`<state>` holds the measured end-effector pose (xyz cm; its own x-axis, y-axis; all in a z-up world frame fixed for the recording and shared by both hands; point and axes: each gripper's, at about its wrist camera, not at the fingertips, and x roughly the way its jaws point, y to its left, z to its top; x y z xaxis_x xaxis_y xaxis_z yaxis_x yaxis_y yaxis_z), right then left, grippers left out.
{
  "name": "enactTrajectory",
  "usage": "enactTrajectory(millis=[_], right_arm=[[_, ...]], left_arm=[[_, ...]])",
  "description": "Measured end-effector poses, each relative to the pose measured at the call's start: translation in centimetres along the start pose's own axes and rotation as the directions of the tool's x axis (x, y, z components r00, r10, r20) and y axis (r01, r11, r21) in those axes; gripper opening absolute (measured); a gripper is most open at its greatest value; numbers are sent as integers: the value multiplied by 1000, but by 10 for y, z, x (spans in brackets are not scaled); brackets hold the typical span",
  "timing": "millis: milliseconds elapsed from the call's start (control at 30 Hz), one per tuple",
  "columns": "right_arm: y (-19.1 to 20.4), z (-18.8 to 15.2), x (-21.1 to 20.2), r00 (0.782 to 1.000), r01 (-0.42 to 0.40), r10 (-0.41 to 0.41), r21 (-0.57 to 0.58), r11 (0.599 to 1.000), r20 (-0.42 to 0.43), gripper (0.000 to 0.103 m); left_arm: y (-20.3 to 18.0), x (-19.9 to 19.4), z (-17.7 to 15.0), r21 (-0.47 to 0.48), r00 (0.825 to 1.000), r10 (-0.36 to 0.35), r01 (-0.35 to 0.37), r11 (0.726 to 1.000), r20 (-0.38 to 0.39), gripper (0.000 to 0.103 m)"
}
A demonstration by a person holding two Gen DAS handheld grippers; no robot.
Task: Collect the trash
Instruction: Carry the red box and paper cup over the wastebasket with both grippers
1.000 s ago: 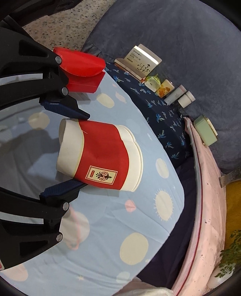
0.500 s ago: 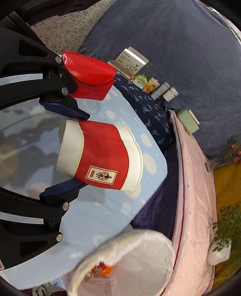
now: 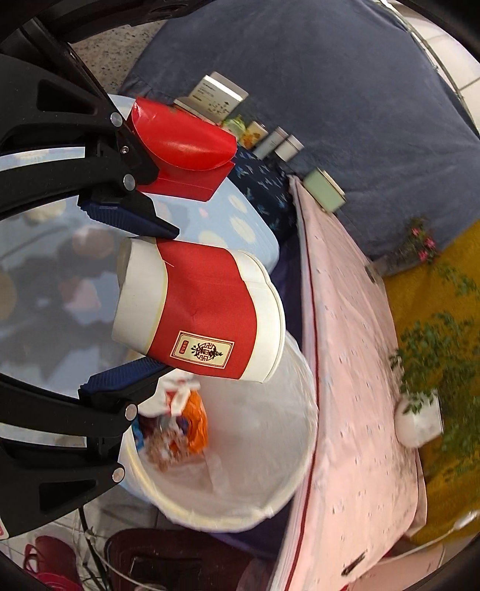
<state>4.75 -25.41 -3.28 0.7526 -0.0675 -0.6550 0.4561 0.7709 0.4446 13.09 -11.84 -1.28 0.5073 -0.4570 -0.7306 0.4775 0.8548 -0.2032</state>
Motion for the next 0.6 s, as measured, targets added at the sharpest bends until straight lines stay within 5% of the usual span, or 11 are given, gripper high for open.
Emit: enactTrajectory(millis=[600], right_arm=[[-104, 26, -11, 991, 124, -127, 73, 990, 37, 61]], left_arm=[[-88, 64, 9, 94, 981, -151, 163, 982, -119, 1]])
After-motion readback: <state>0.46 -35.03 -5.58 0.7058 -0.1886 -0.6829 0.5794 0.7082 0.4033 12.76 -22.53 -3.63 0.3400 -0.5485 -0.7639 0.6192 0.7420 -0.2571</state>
